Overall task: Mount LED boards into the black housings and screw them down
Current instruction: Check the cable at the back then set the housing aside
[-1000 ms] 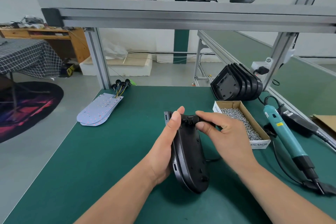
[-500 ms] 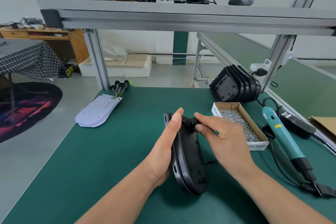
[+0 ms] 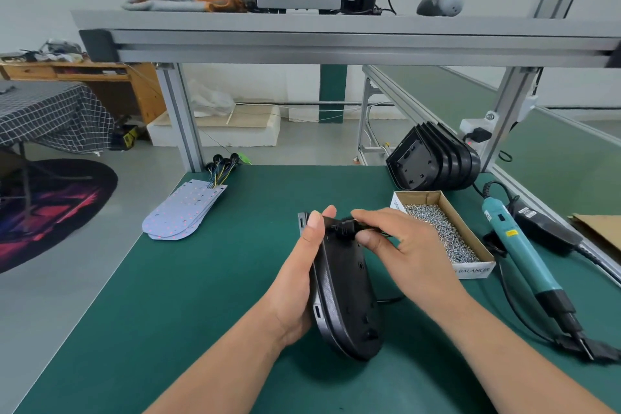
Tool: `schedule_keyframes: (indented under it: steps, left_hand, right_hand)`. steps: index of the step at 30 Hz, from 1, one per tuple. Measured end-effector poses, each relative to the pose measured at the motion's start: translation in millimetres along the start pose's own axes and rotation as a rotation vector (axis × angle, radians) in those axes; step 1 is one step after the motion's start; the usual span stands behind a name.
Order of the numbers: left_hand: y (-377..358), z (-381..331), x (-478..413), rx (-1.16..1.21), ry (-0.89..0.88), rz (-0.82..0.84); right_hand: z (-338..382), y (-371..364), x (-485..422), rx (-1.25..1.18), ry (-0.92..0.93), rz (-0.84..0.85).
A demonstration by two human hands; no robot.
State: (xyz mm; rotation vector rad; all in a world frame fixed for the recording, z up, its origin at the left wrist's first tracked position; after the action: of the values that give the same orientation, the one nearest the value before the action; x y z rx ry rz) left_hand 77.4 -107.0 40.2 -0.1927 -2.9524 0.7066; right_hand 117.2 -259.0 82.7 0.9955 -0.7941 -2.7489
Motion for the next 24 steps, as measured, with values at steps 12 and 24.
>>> schedule_keyframes:
  steps: [12, 24]
  left_hand:
    - [-7, 1, -1, 0.016, -0.002, 0.052]
    - [19, 0, -16, 0.017, 0.042, 0.053]
  right_hand:
    - [4, -1, 8, 0.121, 0.053, -0.147]
    - [-12, -10, 4, -0.066, -0.084, -0.001]
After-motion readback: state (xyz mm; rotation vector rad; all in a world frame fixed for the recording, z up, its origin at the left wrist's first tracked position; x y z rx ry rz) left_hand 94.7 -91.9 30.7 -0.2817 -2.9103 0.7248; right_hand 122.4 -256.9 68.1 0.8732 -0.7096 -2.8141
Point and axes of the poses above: each hand's wrist, its own x-axis away from the middle knuckle, its own y-axis out of the back of the hand, z = x × y, the point moved 6 cm from there along -x, towards the middle knuckle
